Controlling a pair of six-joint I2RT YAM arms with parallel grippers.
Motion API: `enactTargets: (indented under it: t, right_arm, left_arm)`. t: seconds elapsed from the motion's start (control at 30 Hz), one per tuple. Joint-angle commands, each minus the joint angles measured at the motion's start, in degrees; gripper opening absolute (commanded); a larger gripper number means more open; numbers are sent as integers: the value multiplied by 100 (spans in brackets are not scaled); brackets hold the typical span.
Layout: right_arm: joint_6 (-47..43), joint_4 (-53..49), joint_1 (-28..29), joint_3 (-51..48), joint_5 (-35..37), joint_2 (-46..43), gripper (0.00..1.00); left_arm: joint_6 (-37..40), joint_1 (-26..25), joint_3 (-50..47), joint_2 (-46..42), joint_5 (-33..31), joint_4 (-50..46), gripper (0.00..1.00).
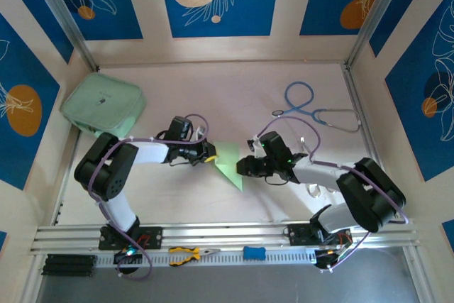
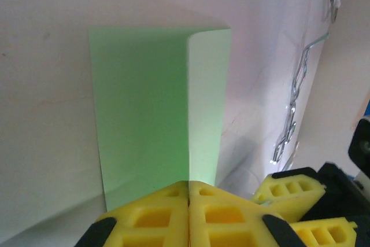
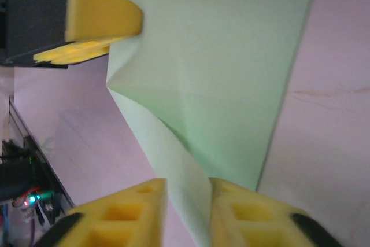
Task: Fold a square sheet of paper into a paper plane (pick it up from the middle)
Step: Fourth fold the wing at the center of the table.
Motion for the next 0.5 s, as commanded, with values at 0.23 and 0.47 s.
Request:
enactTargets:
  t: [0.23, 0.47]
  right_arm:
    - [-548, -821, 502, -321, 1738, -1739, 50]
    - [-2217, 644, 2021, -1122, 3240, -1949, 50]
  left_arm:
    - [-1023, -163, -606, -430, -821, 728, 3]
    - [-1291, -403, -671, -738, -1178, 604, 3]
